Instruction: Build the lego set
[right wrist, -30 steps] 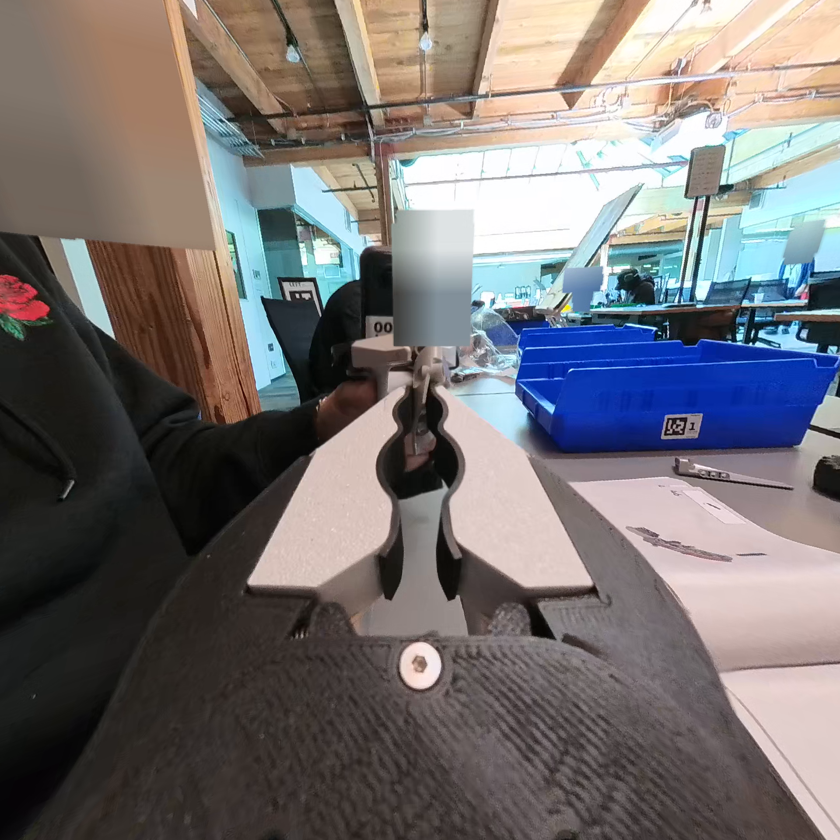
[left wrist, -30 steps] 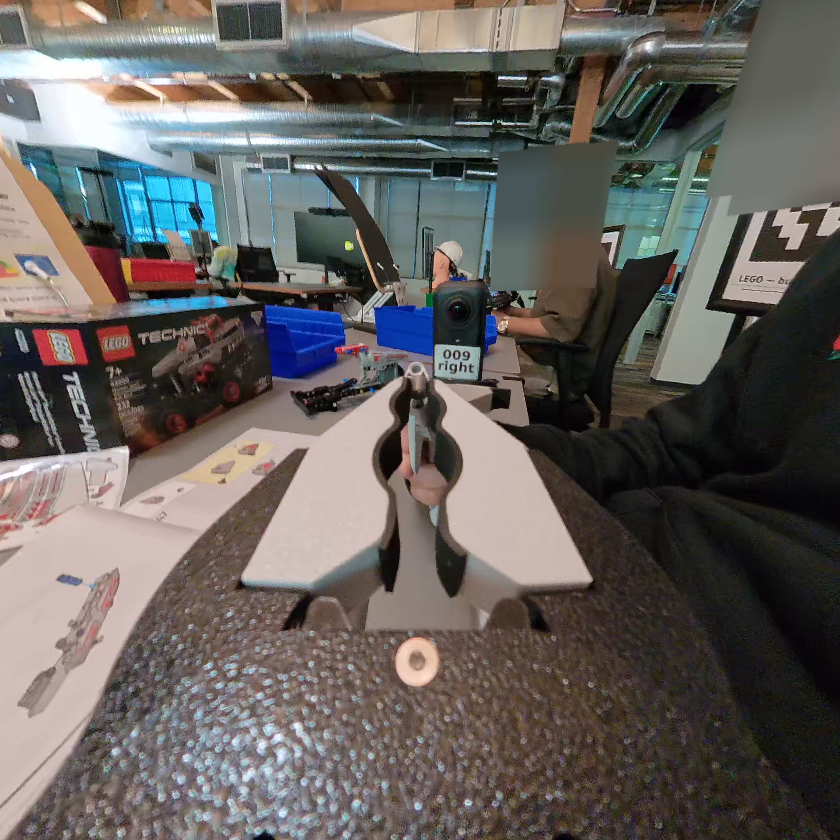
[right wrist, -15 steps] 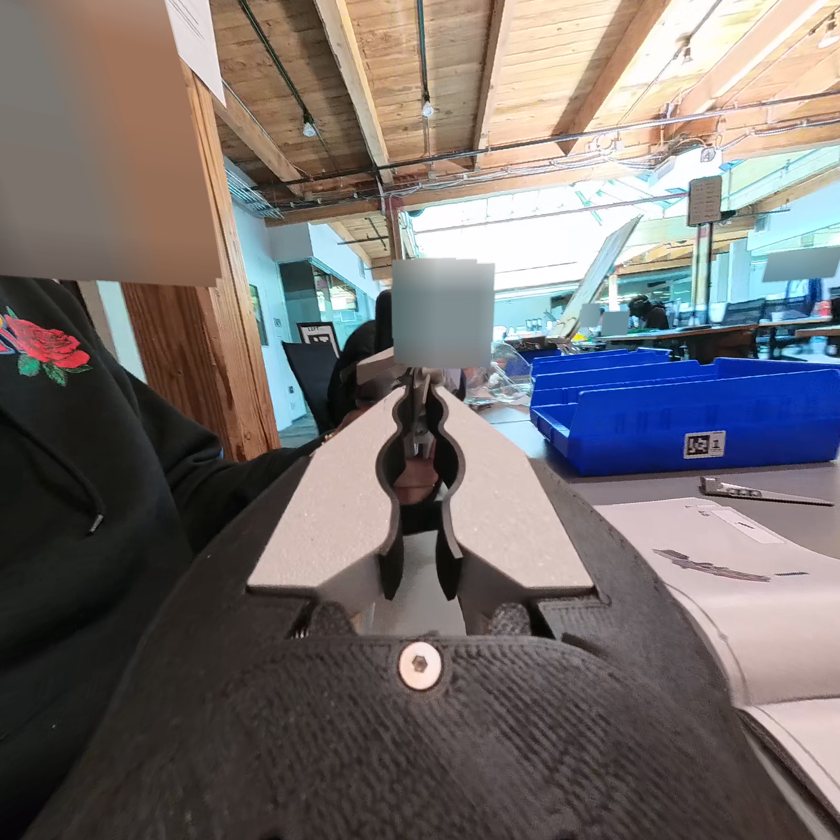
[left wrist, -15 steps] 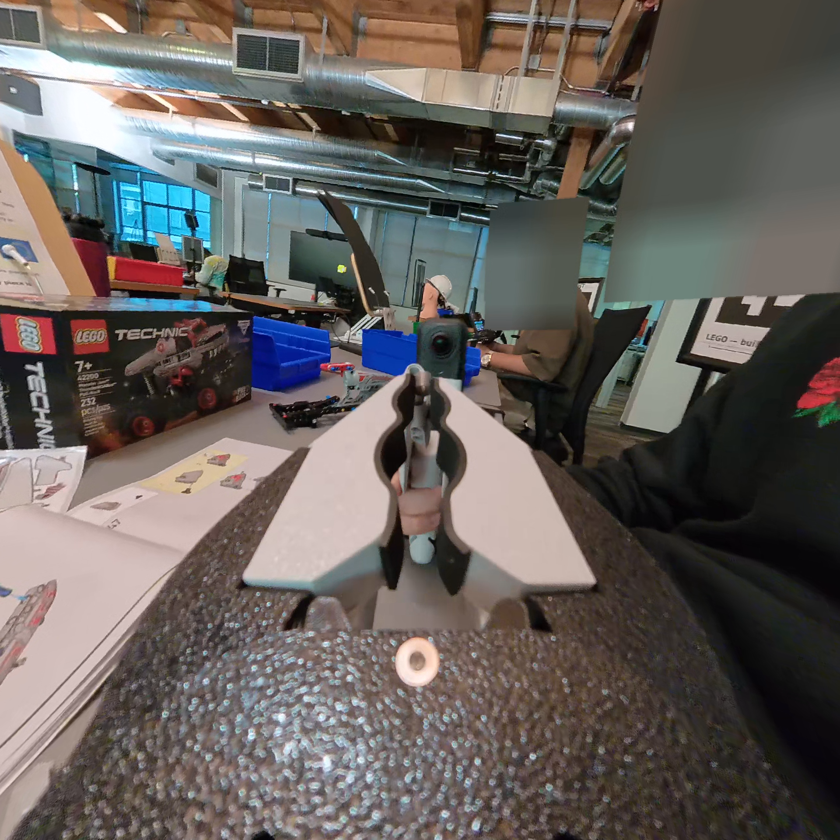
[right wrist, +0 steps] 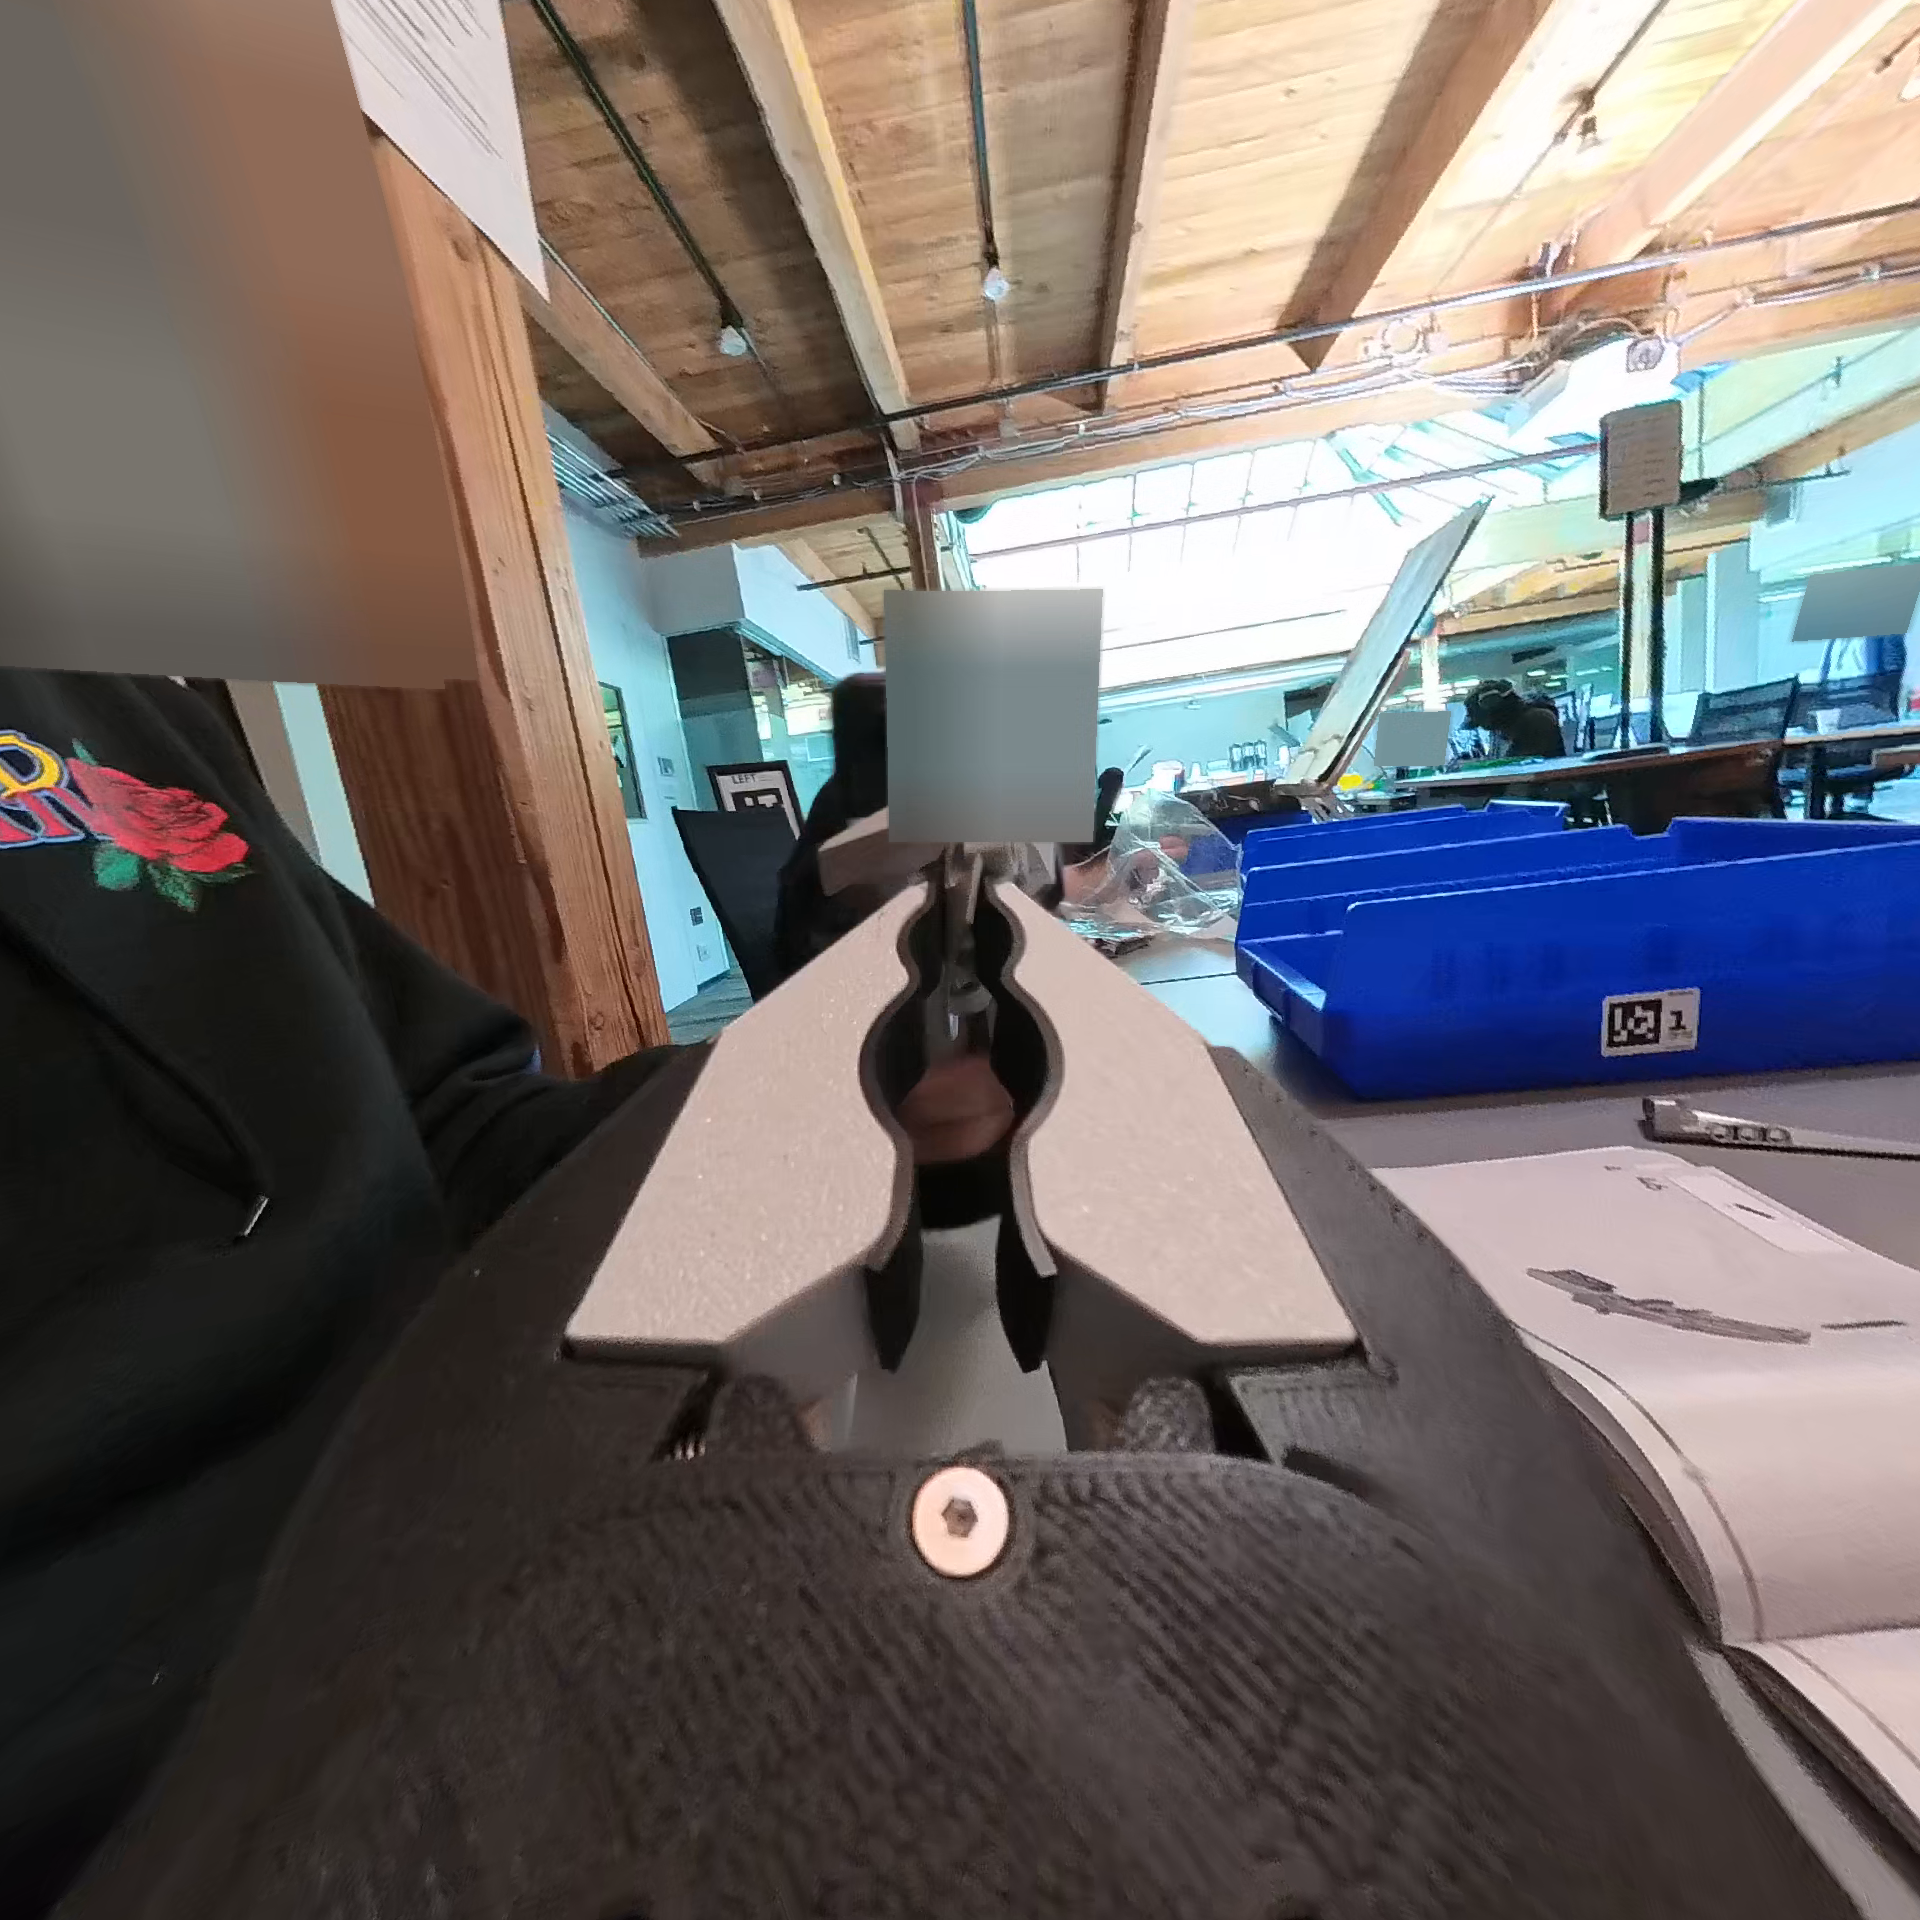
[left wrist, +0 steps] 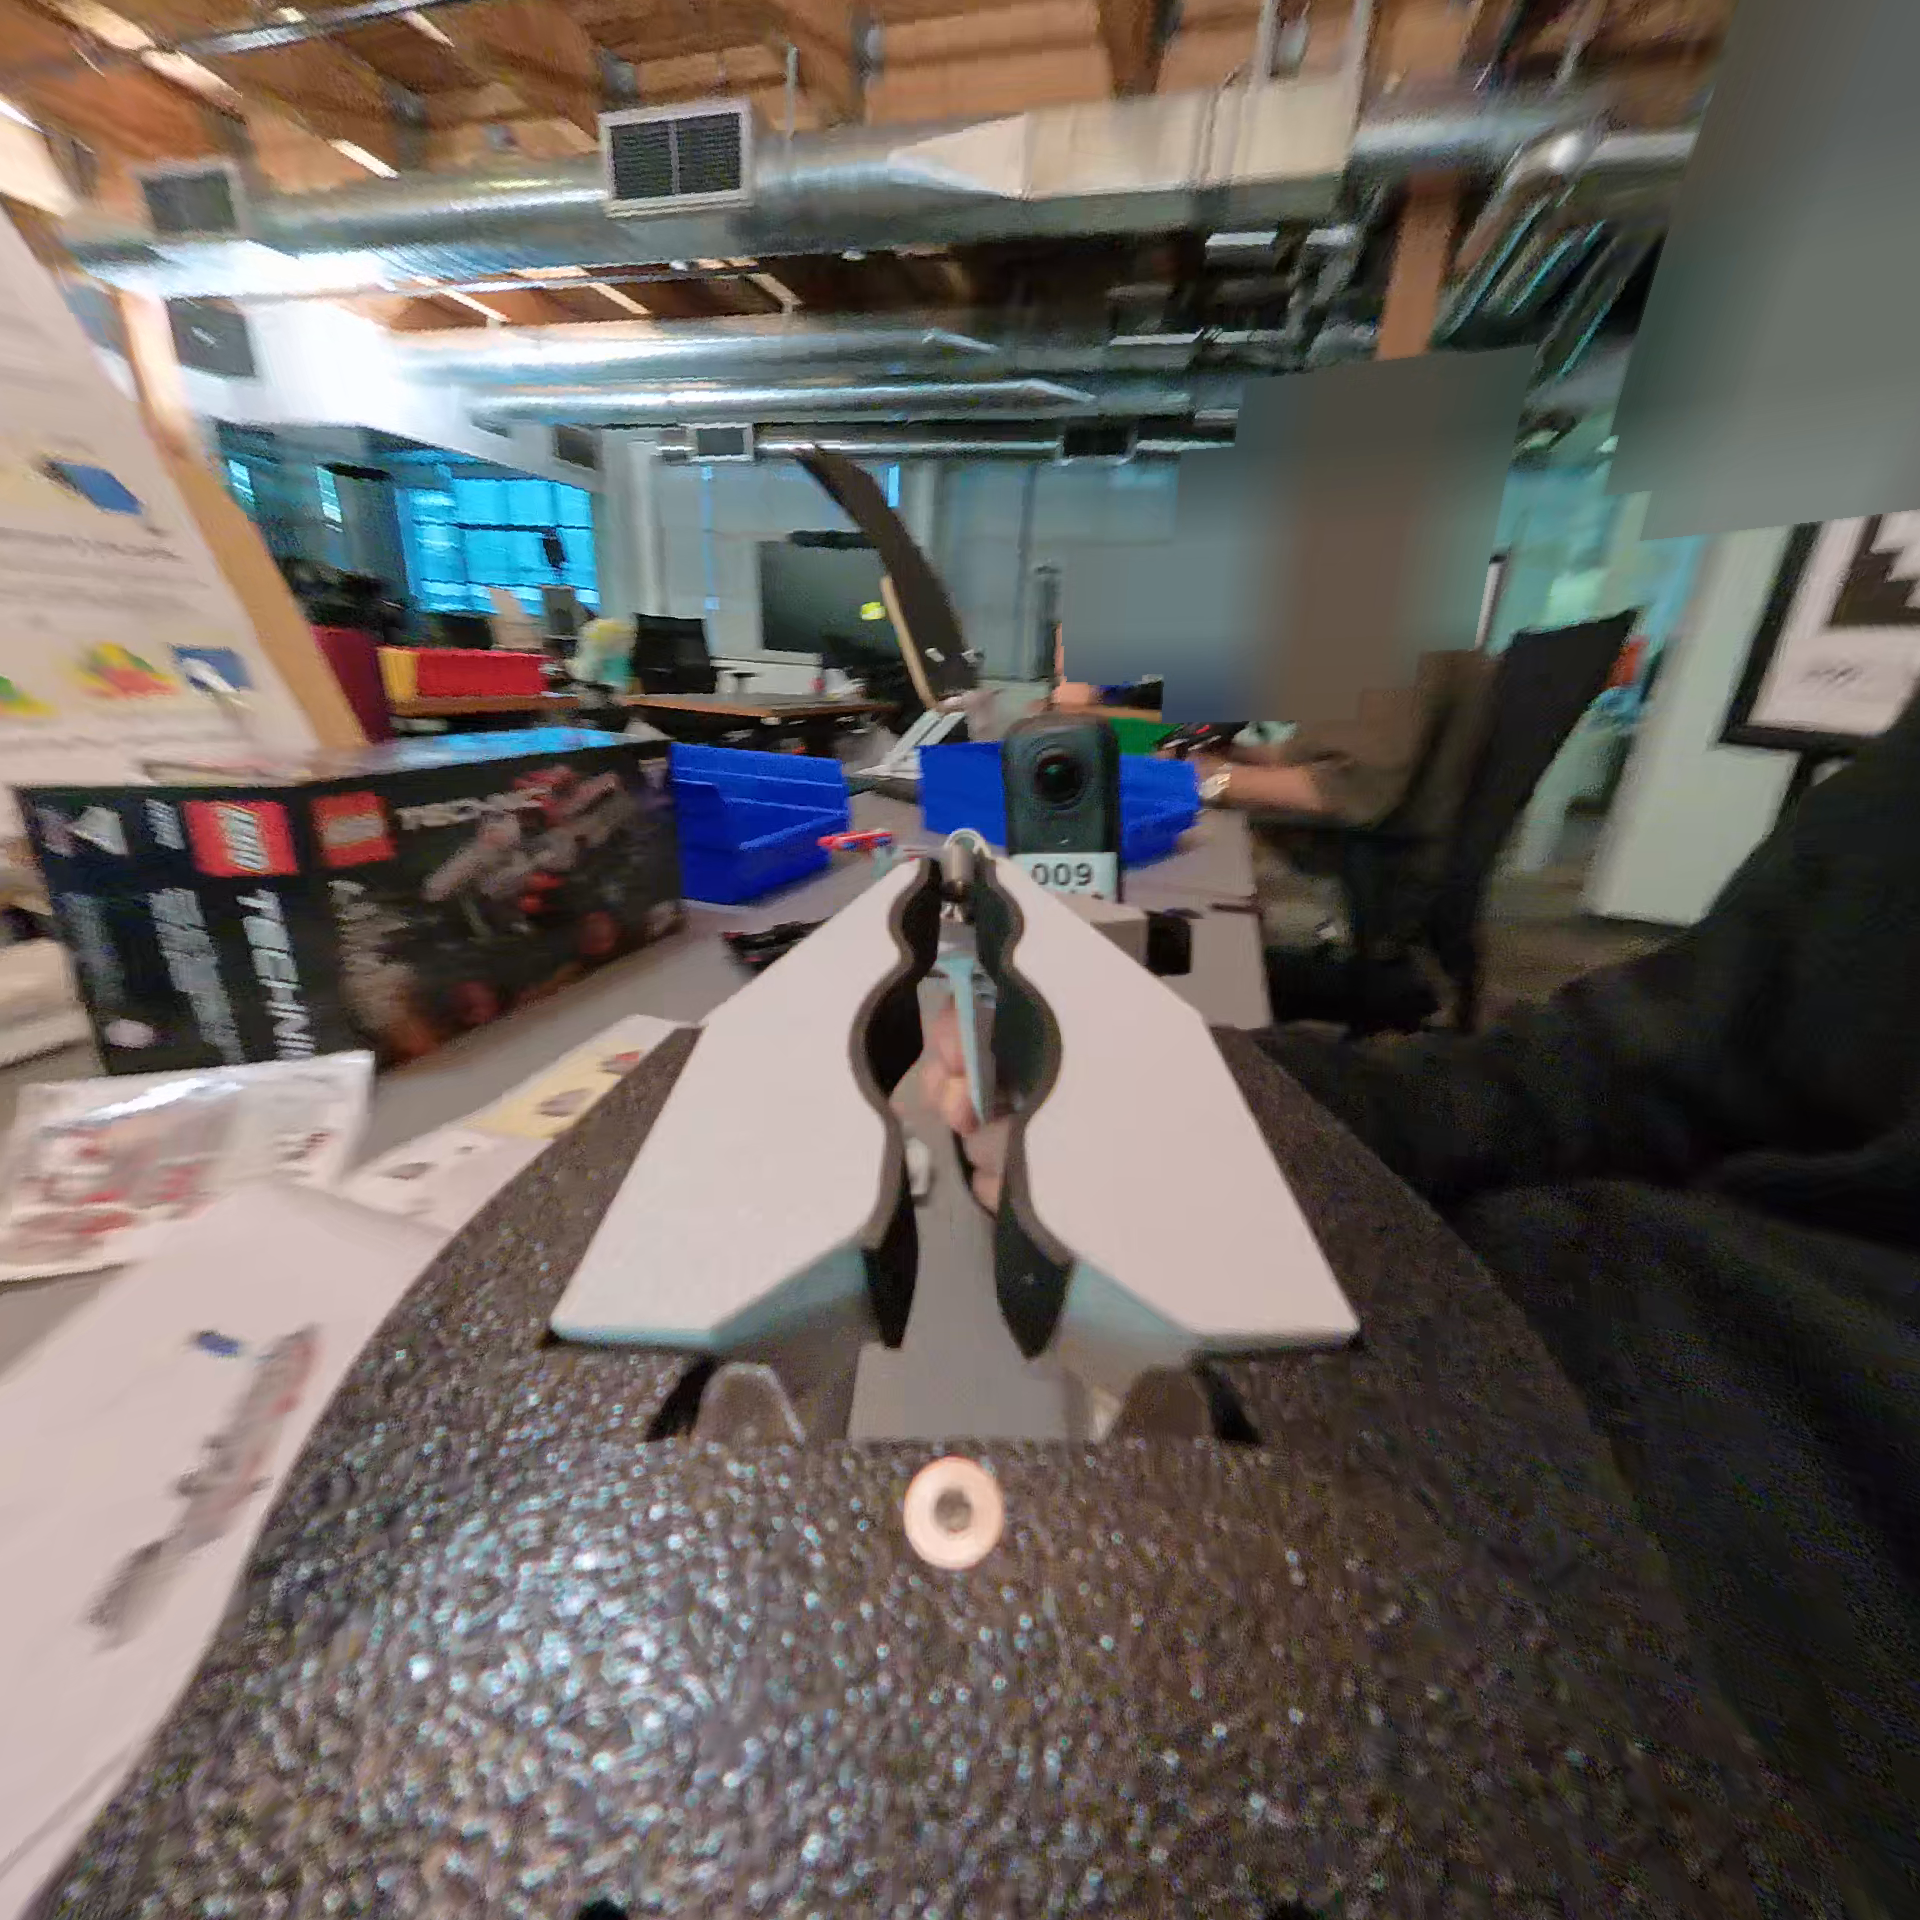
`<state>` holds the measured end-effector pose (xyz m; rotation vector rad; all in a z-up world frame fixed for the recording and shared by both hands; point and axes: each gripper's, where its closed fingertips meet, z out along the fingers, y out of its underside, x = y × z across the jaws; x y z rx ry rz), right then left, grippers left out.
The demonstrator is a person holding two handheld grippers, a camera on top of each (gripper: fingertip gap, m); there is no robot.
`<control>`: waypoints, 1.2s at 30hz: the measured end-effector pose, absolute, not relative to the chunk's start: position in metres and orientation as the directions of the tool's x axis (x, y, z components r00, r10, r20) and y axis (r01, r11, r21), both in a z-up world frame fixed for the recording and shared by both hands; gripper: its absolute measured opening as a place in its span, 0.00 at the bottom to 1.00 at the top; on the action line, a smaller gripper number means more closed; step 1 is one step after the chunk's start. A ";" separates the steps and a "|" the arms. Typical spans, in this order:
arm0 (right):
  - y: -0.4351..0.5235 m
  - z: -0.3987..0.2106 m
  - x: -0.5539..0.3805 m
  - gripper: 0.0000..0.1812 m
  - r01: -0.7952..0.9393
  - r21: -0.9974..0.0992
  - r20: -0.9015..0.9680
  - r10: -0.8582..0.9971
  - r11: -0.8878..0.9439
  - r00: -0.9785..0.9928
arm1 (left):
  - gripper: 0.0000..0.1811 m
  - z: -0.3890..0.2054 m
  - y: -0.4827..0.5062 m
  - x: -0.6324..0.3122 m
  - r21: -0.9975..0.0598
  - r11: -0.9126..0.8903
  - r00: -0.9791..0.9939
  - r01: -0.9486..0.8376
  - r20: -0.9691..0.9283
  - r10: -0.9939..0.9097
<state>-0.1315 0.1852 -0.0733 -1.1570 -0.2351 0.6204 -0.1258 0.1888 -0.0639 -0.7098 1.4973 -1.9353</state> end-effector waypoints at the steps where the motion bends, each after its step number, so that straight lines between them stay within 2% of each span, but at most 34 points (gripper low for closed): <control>1: 0.186 -0.073 -0.130 0.02 -0.341 -0.904 -0.146 0.563 0.258 0.813 | 0.03 -0.064 0.189 -0.125 -0.976 -0.156 -0.664 0.149 0.018 -0.748; 4: 0.186 -0.073 -0.128 0.02 -0.372 -0.891 -0.171 0.569 0.259 0.805 | 0.03 -0.064 0.187 -0.124 -0.982 -0.124 -0.649 0.141 0.003 -0.761; 9: 0.185 -0.072 -0.132 0.02 -0.341 -0.899 -0.134 0.571 0.274 0.810 | 0.03 -0.061 0.185 -0.128 -0.936 -0.352 -0.763 0.017 0.215 -0.609; 12: 0.181 -0.068 -0.134 0.02 -0.356 -0.890 -0.126 0.597 0.286 0.792 | 0.03 -0.058 0.183 -0.131 -0.895 -0.445 -0.806 -0.025 0.281 -0.521; 15: 0.181 -0.068 -0.136 0.03 -0.303 -0.902 -0.076 0.576 0.309 0.814 | 0.03 -0.059 0.184 -0.130 -0.895 -0.445 -0.800 -0.028 0.287 -0.527; 19: 0.183 -0.072 -0.133 0.02 -0.272 -0.916 -0.074 0.542 0.295 0.837 | 0.03 -0.063 0.186 -0.128 -0.962 -0.264 -0.738 0.063 0.133 -0.661; 24: 0.187 -0.076 -0.130 0.02 -0.282 -0.923 -0.106 0.530 0.263 0.841 | 0.03 -0.067 0.186 -0.126 -0.988 -0.091 -0.667 0.126 -0.017 -0.745; 30: 0.185 -0.074 -0.135 0.02 -0.236 -0.927 -0.049 0.528 0.293 0.848 | 0.03 -0.064 0.186 -0.129 -0.931 -0.364 -0.780 -0.002 0.230 -0.582; 33: 0.181 -0.070 -0.137 0.02 -0.268 -0.913 -0.053 0.561 0.309 0.826 | 0.03 -0.061 0.182 -0.131 -0.921 -0.390 -0.798 0.007 0.230 -0.557; 36: 0.183 -0.073 -0.135 0.03 -0.261 -0.922 -0.065 0.548 0.287 0.834 | 0.03 -0.066 0.185 -0.129 -0.958 -0.282 -0.755 0.056 0.144 -0.640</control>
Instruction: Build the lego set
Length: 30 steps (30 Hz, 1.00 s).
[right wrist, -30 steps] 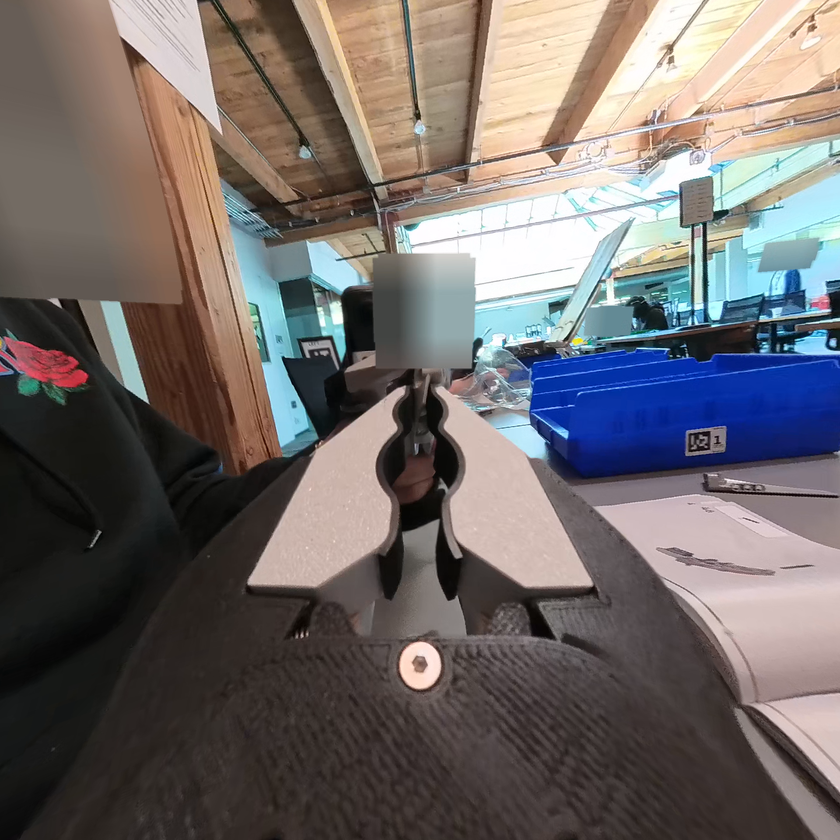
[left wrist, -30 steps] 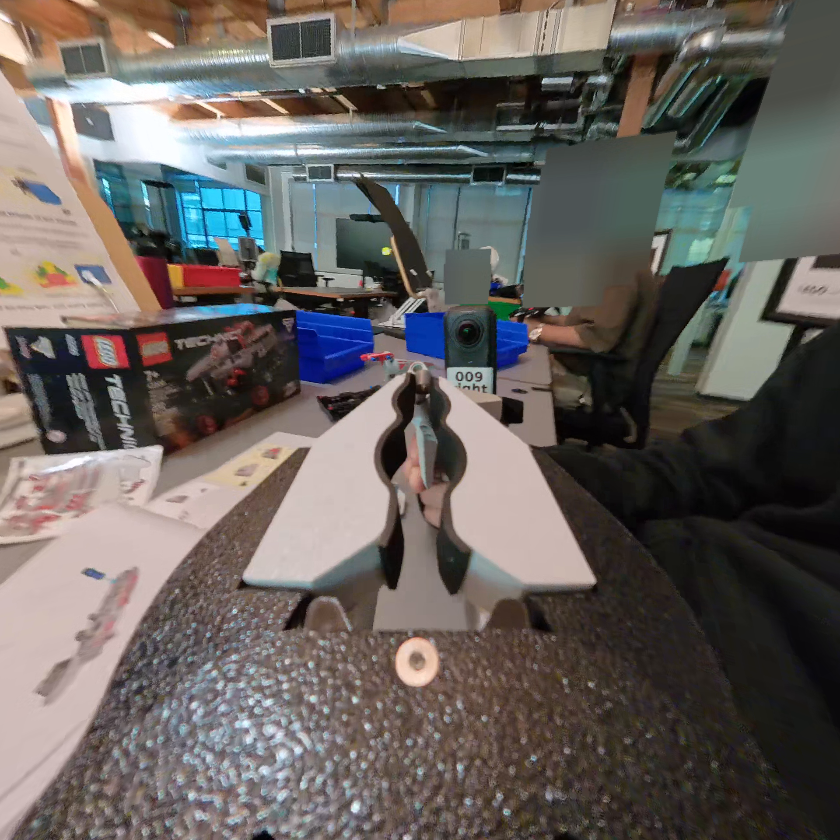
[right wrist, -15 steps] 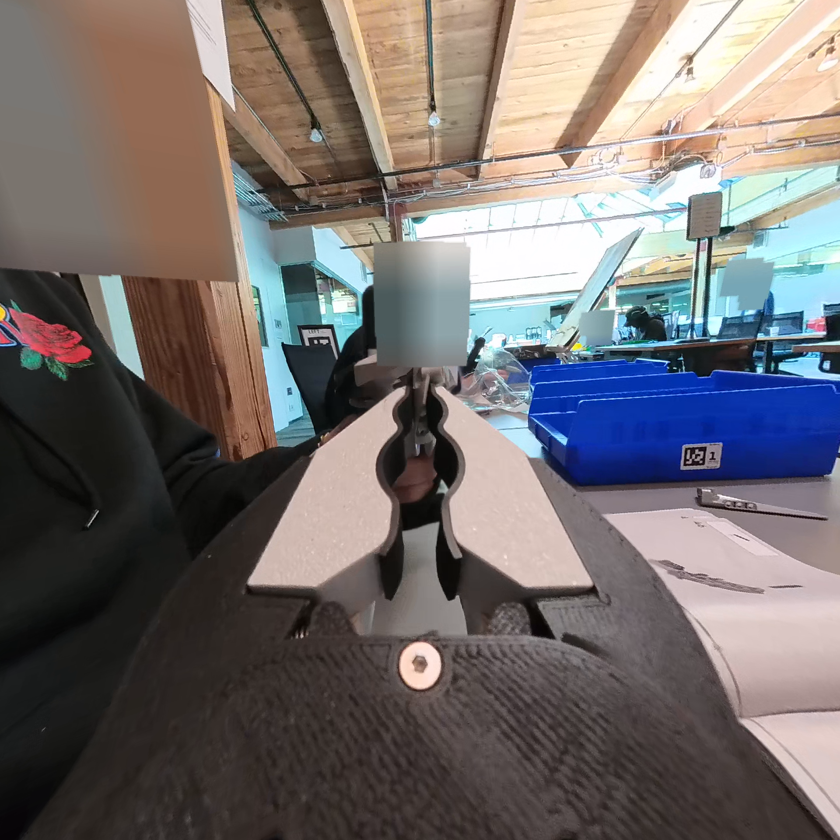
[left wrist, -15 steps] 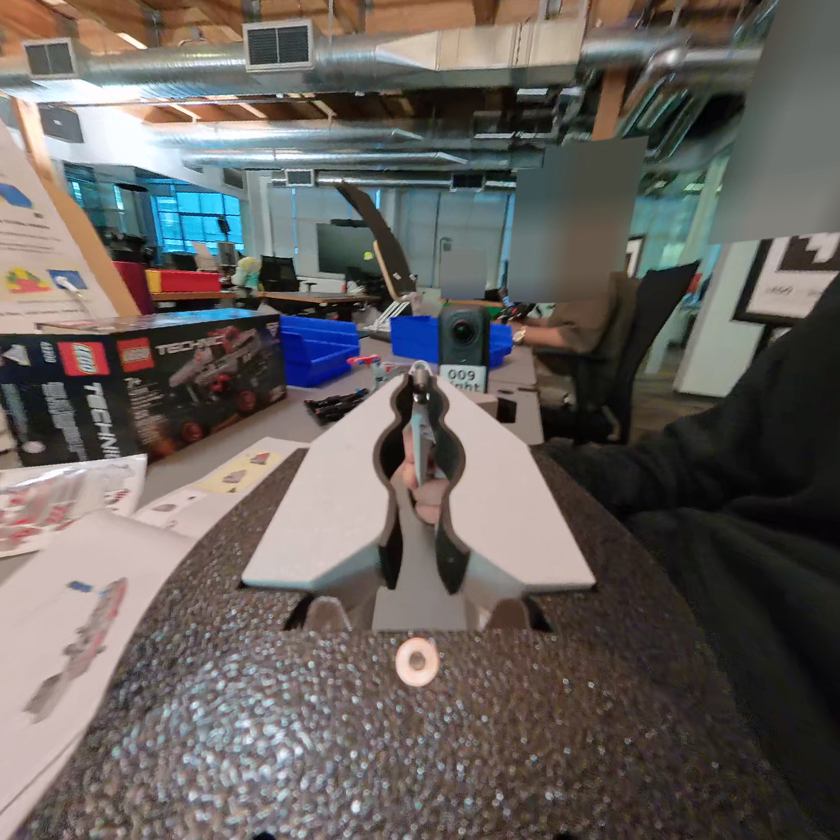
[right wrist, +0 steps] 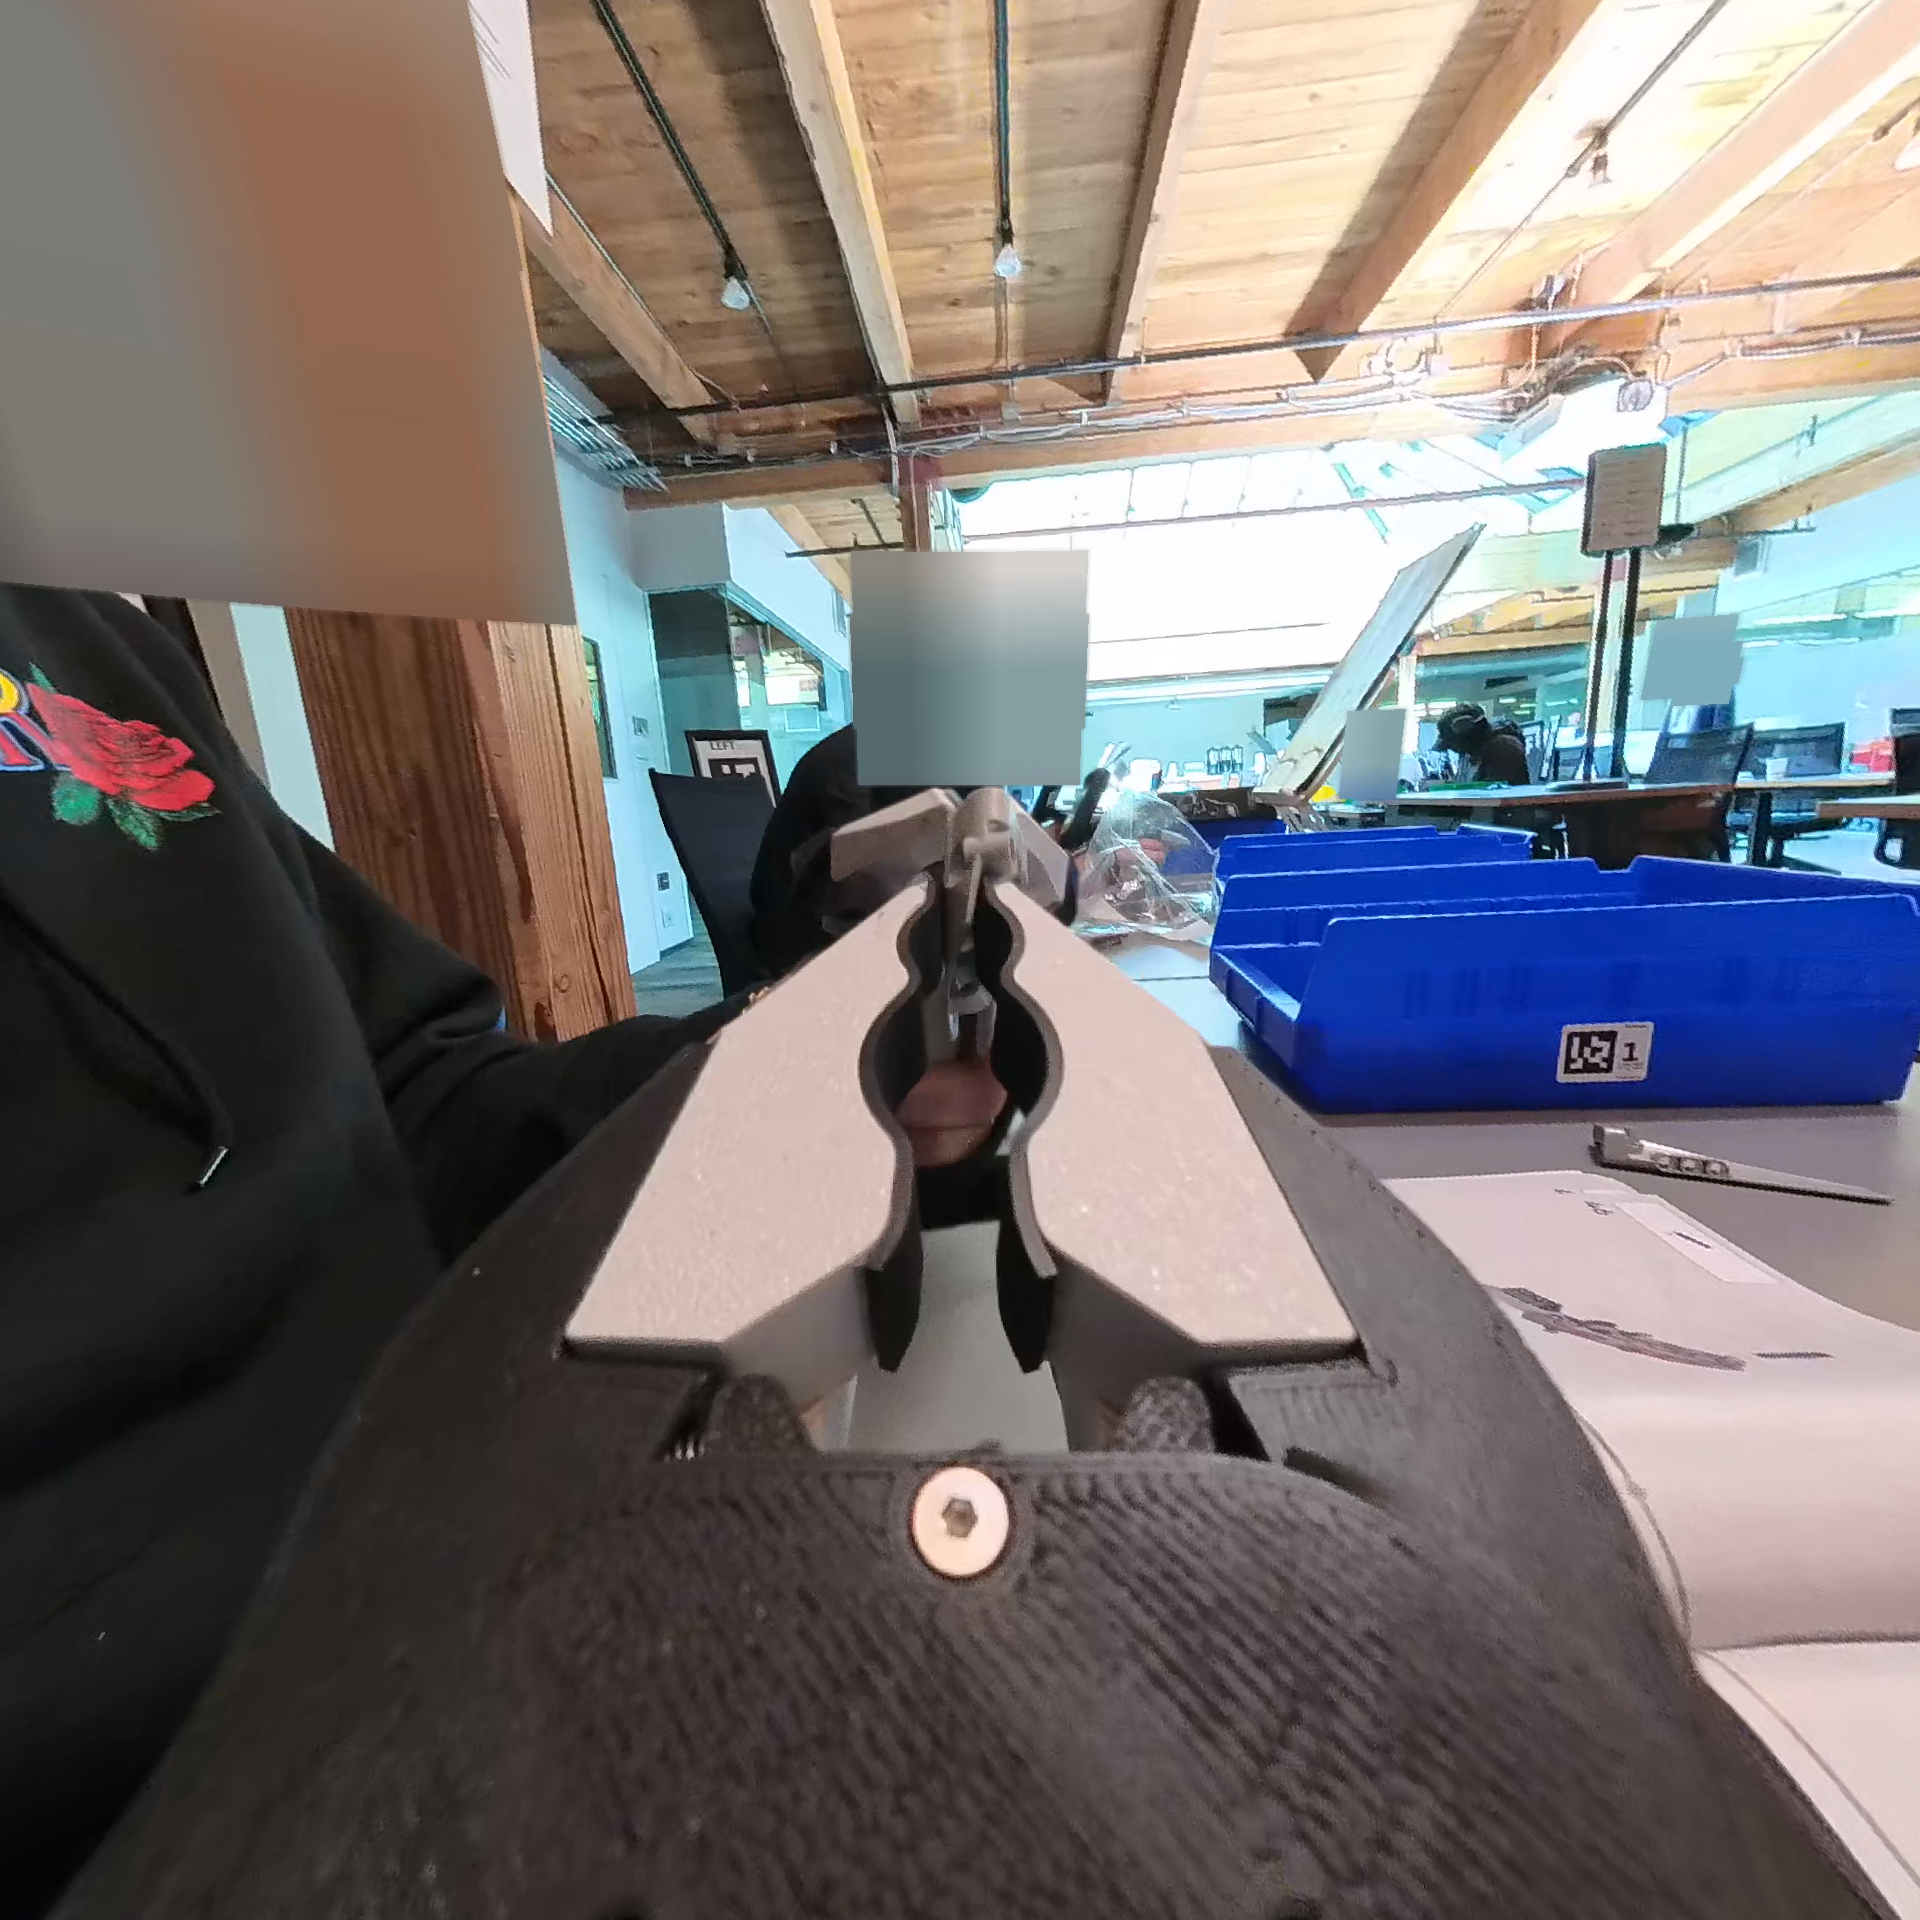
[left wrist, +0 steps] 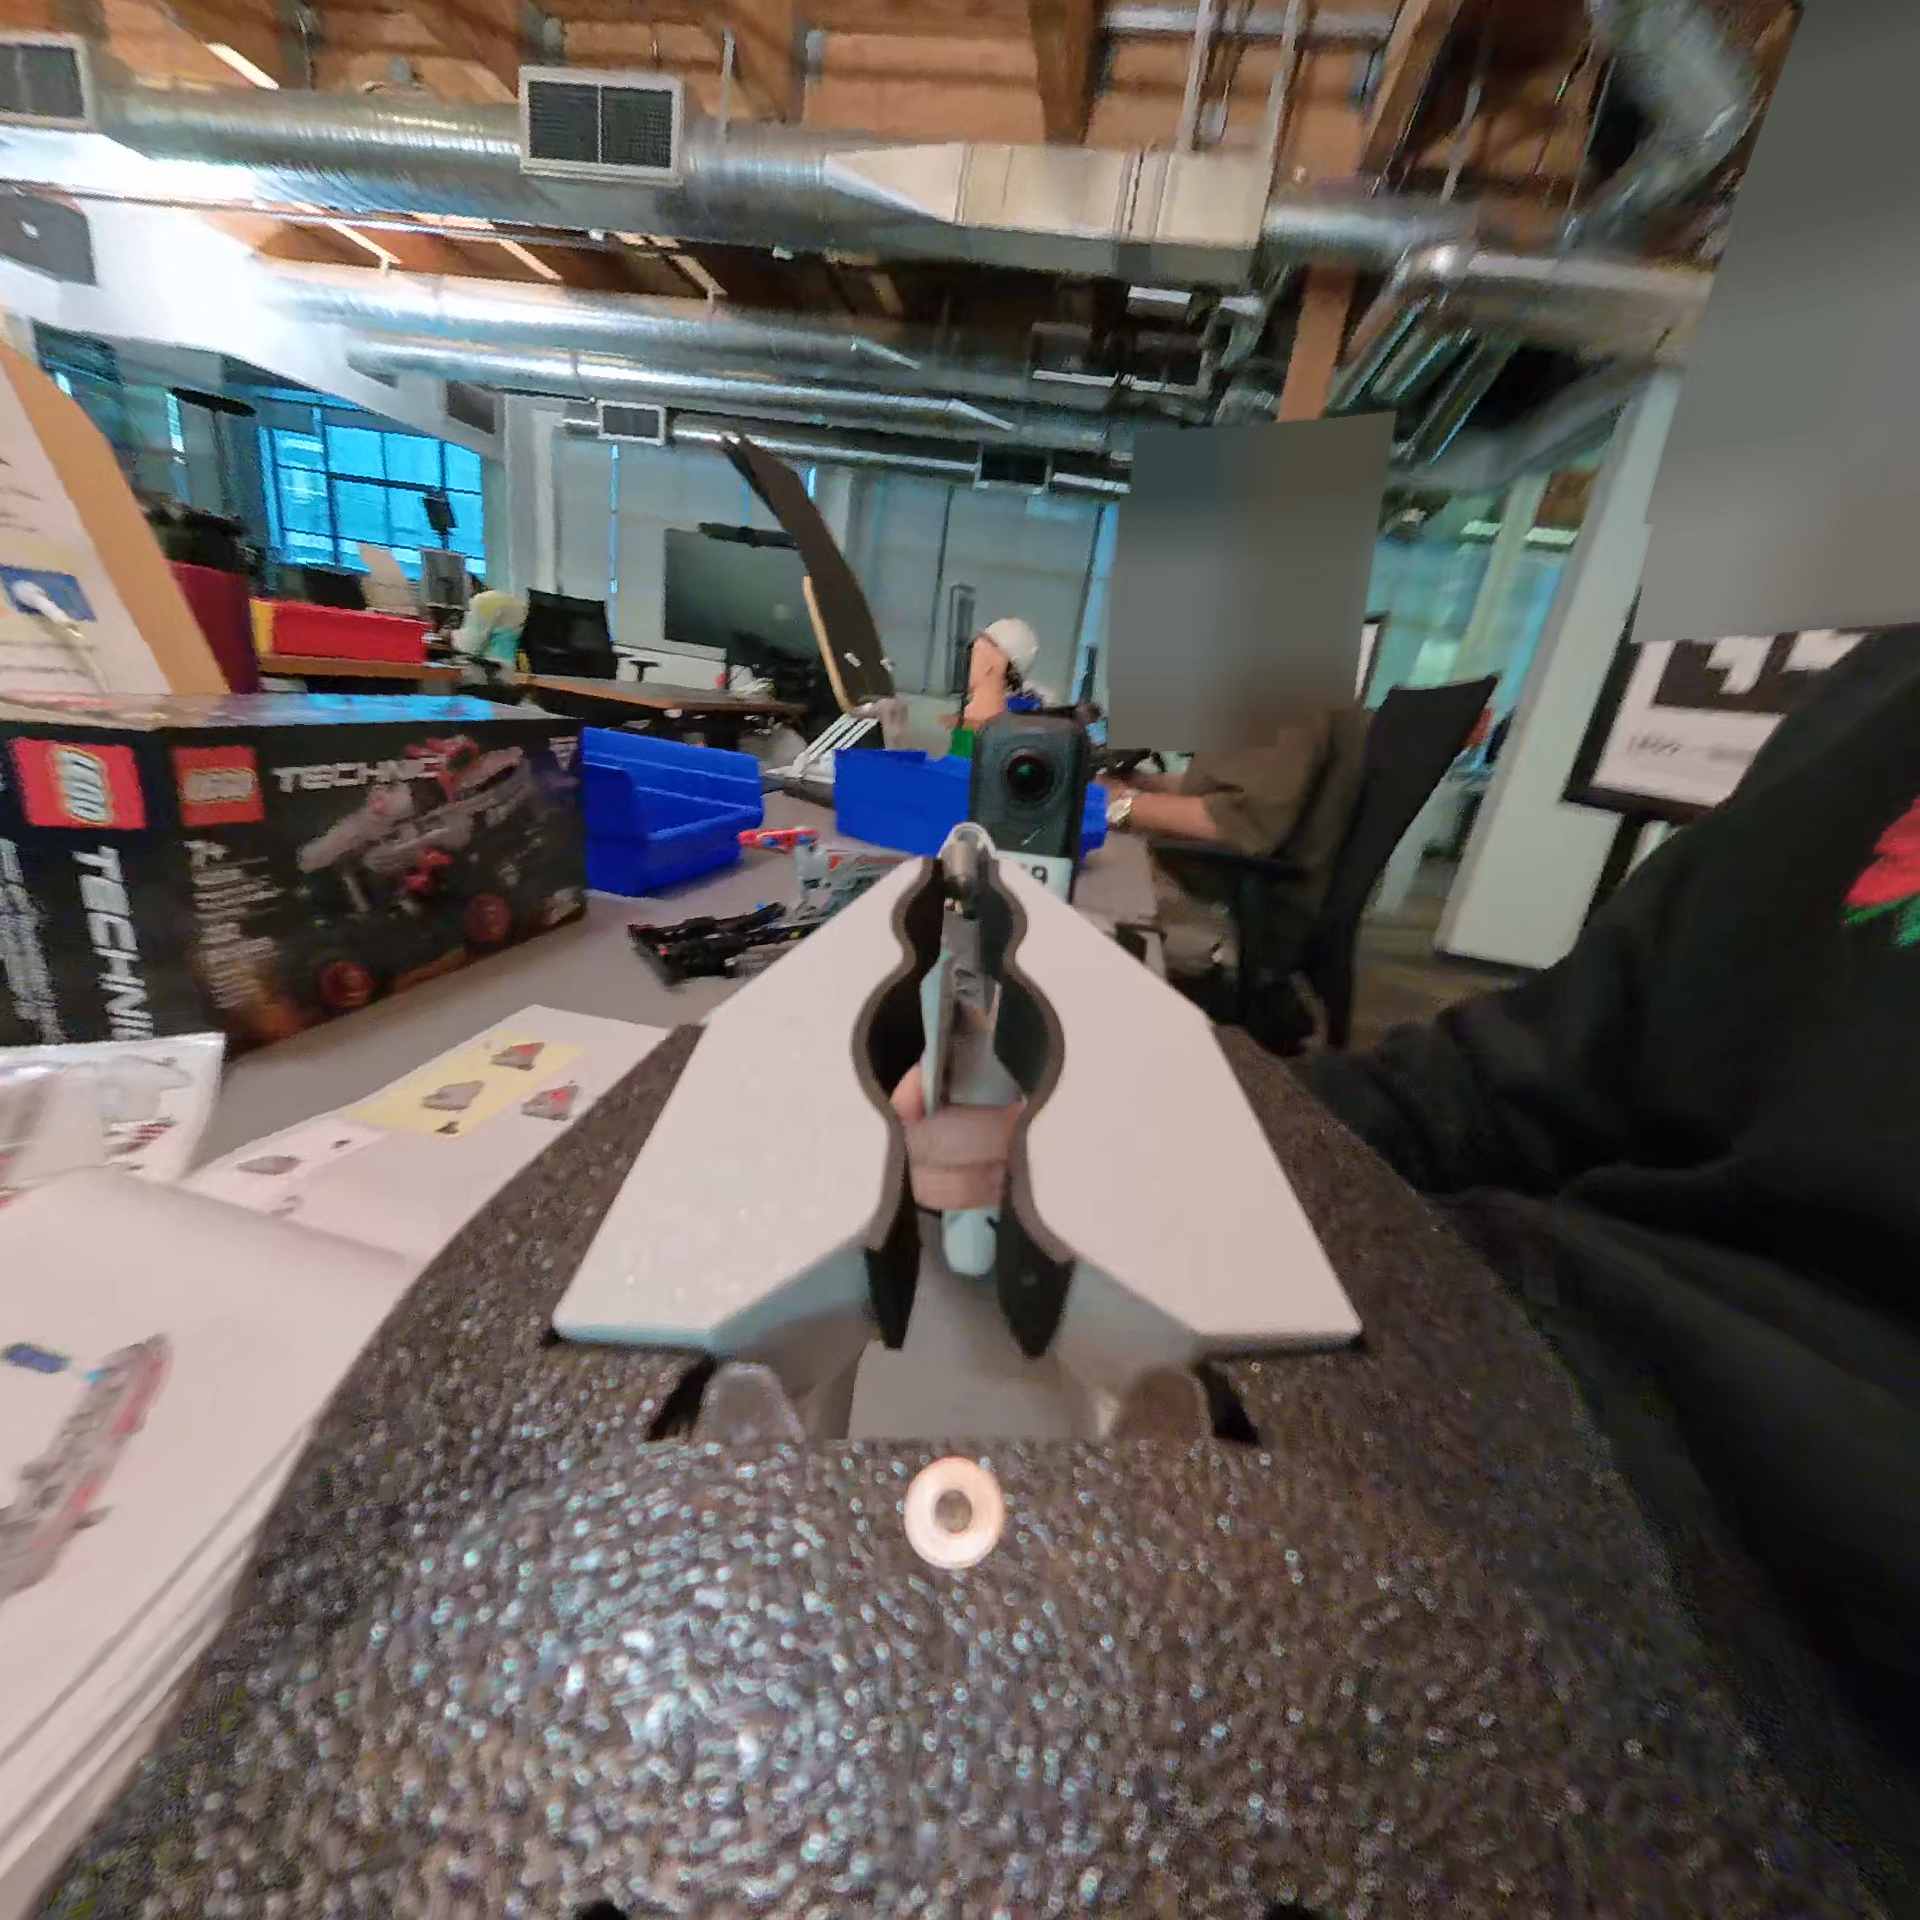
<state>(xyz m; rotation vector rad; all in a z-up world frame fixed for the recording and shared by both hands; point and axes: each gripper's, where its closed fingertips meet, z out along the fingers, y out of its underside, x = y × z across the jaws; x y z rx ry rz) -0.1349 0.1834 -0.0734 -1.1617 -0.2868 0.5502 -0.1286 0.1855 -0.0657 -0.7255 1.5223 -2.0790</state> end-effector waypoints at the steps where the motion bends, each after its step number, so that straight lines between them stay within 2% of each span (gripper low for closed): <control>1: 0.184 -0.073 -0.135 0.02 -0.259 -0.922 -0.064 0.545 0.288 0.836 | 0.03 -0.065 0.186 -0.128 -0.965 -0.254 -0.744 0.069 0.120 -0.658; 7: 0.188 -0.078 -0.130 0.02 -0.305 -0.921 -0.131 0.542 0.244 0.830 | 0.03 -0.071 0.188 -0.125 -0.986 -0.108 -0.678 0.123 -0.004 -0.735; 14: 0.188 -0.078 -0.135 0.02 -0.216 -0.939 -0.048 0.519 0.268 0.853 | 0.03 -0.069 0.189 -0.130 -0.961 -0.266 -0.758 0.070 0.122 -0.641; 16: 0.188 -0.079 -0.137 0.02 -0.191 -0.945 -0.029 0.514 0.265 0.857 | 0.03 -0.070 0.189 -0.132 -0.957 -0.271 -0.768 0.100 0.099 -0.633; 19: 0.188 -0.083 -0.135 0.02 -0.151 -0.958 -0.010 0.495 0.245 0.869 | 0.03 -0.076 0.190 -0.130 -0.961 -0.271 -0.772 0.048 0.136 -0.621; 22: 0.184 -0.084 -0.126 0.02 -0.123 -0.962 0.005 0.463 0.245 0.886 | 0.03 -0.086 0.195 -0.124 -0.981 -0.189 -0.732 0.036 0.103 -0.674; 24: 0.185 -0.088 -0.114 0.02 -0.123 -0.968 -0.020 0.421 0.221 0.907 | 0.03 -0.102 0.198 -0.117 -0.994 -0.107 -0.698 -0.038 0.103 -0.709; 26: 0.184 -0.096 -0.098 0.02 -0.021 -0.984 0.036 0.314 0.178 0.949 | 0.03 -0.134 0.197 -0.113 -0.987 0.093 -0.673 -0.134 0.022 -0.739; 28: 0.179 -0.104 -0.083 0.02 0.070 -0.990 0.096 0.221 0.122 0.971 | 0.03 -0.170 0.195 -0.112 -0.924 0.292 -0.677 -0.249 -0.050 -0.735; 30: 0.172 -0.108 -0.075 0.02 0.115 -0.989 0.130 0.172 0.095 0.976 | 0.03 -0.183 0.186 -0.111 -0.896 0.355 -0.698 -0.265 -0.076 -0.713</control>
